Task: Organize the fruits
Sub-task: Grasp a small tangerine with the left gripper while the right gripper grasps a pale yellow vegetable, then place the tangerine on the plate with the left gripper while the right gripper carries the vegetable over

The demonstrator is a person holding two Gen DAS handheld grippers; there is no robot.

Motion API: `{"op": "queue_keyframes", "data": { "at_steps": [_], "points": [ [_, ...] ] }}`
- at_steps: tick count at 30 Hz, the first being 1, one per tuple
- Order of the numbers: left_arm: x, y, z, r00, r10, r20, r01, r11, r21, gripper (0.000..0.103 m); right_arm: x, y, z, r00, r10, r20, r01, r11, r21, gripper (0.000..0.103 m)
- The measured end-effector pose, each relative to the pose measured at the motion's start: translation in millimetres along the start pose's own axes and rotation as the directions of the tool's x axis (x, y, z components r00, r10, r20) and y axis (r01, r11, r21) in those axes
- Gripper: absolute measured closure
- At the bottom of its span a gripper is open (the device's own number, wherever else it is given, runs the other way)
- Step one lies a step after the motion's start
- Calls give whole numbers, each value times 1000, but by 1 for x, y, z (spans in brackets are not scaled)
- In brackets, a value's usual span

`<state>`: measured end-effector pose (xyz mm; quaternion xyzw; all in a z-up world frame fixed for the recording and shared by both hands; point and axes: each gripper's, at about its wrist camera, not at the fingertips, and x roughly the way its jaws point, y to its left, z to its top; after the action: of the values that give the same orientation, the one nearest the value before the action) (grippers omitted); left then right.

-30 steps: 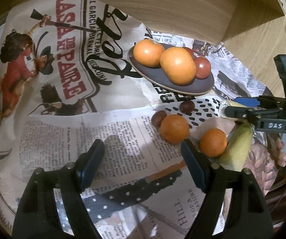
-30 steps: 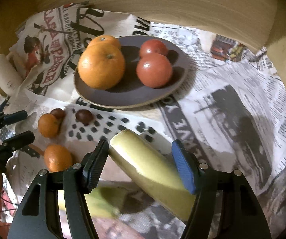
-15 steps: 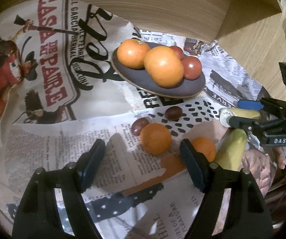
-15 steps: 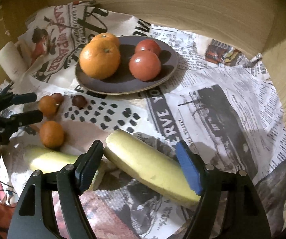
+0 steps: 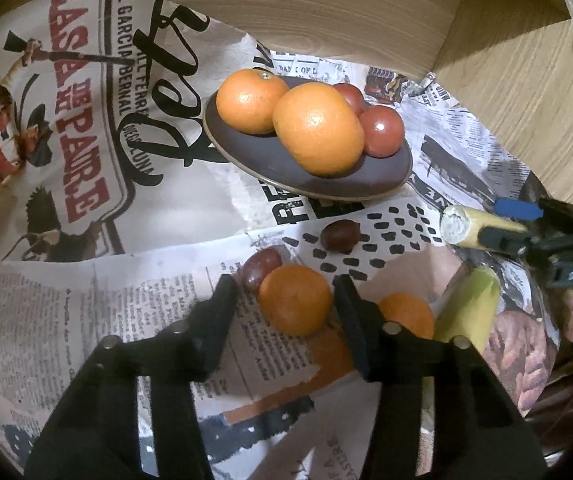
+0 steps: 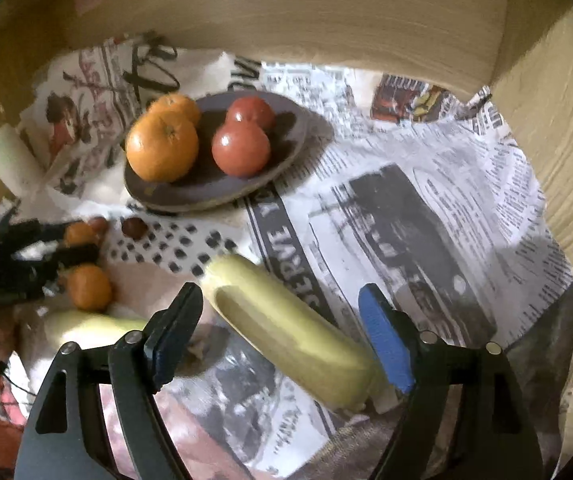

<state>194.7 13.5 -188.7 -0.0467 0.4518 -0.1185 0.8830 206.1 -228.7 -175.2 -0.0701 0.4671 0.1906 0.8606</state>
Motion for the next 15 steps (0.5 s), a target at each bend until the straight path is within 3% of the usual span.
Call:
{"op": "queue_keyframes", "data": {
  "at_steps": [3, 5, 10, 15],
  "points": [
    [-1, 1, -1, 1000, -7, 4, 7, 1000, 0, 61, 15, -3, -4, 999, -12, -38, 12, 1000, 3, 25],
    [-4, 0, -2, 1000, -19, 6, 19, 1000, 7, 69, 19, -2, -5, 999, -25, -41, 25, 1000, -1, 30],
    [-11, -6, -7, 1000, -3, 19, 2, 999, 36, 69, 18, 2, -4, 999, -43, -24, 43, 999, -6, 68],
    [-16, -6, -10, 1000, -9, 29, 8, 999, 37, 70, 17, 6, -6, 999, -48, -12, 48, 999, 3, 69]
  ]
}}
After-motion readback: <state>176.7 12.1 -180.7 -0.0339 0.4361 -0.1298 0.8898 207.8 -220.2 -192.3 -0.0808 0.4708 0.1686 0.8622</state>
